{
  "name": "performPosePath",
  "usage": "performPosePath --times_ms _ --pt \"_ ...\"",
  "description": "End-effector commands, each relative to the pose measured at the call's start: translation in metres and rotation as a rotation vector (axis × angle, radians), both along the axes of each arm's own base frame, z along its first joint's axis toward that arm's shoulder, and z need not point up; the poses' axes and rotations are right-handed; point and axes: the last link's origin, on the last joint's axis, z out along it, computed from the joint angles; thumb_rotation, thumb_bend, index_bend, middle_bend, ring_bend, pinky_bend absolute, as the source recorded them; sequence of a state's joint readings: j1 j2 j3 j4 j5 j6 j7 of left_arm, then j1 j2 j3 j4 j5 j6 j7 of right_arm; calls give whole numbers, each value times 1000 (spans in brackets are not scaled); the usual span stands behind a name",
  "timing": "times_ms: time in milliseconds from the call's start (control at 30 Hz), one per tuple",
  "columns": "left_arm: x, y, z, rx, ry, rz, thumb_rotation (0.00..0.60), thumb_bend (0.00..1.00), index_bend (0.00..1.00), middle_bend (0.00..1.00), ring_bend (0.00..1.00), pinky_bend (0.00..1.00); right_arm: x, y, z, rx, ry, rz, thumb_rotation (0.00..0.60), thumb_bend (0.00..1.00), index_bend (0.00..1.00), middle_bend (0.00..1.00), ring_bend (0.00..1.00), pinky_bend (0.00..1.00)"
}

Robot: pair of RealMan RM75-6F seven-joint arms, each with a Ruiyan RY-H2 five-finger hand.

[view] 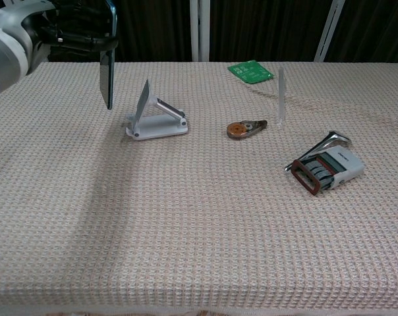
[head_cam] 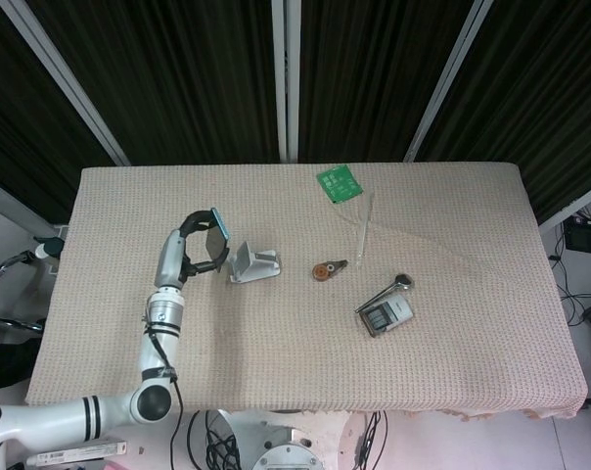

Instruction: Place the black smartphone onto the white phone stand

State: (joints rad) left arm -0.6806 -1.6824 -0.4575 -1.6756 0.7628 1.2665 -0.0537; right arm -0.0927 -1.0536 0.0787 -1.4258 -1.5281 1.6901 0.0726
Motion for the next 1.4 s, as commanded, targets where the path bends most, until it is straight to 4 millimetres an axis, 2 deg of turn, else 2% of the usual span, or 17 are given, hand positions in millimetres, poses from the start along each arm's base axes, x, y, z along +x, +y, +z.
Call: performPosePath --times_ms 33,533,1100,1400 --pt "3 1 -4 2 -5 8 600 517 687 802 345 174 -1 0 -1 1 -3 -2 600 209 0 0 0 0" --pt "6 6 -37 -37 -61 29 600 519 680 806 346 173 -4 1 1 0 -3 -14 600 209 0 0 0 0" --pt "-4 5 -52 -27 -73 18 600 521 677 806 346 171 -11 0 3 -6 0 -41 600 208 0 0 0 0" --pt "-7 5 -52 -19 -71 16 600 521 676 806 346 171 -11 0 3 -6 -1 -42 600 209 0 0 0 0"
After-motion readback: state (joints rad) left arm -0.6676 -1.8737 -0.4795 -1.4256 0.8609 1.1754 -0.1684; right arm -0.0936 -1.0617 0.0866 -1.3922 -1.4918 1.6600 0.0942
